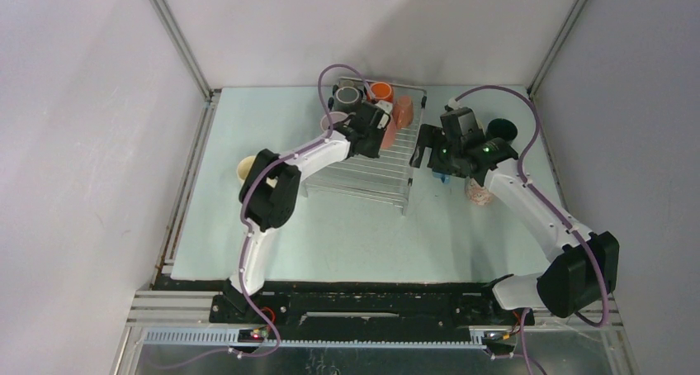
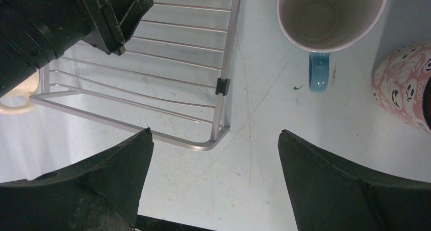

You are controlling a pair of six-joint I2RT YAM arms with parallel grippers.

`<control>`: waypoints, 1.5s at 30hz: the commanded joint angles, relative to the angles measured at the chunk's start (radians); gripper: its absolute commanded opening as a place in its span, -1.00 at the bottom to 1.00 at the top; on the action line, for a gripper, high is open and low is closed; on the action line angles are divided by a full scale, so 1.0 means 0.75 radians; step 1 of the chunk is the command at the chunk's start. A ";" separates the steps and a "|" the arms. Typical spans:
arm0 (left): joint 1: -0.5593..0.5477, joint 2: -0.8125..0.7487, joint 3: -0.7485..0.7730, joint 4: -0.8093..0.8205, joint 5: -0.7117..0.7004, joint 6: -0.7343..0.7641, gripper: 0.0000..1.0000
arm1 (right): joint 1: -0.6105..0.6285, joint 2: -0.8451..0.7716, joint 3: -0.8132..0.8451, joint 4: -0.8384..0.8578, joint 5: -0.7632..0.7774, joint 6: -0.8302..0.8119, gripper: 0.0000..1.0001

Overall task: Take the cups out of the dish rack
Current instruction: Unload the cup from the dish rack.

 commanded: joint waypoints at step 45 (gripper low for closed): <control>-0.080 -0.768 -0.282 0.388 0.576 -0.519 -1.00 | -0.373 -0.225 -0.332 1.121 -0.868 0.576 0.99</control>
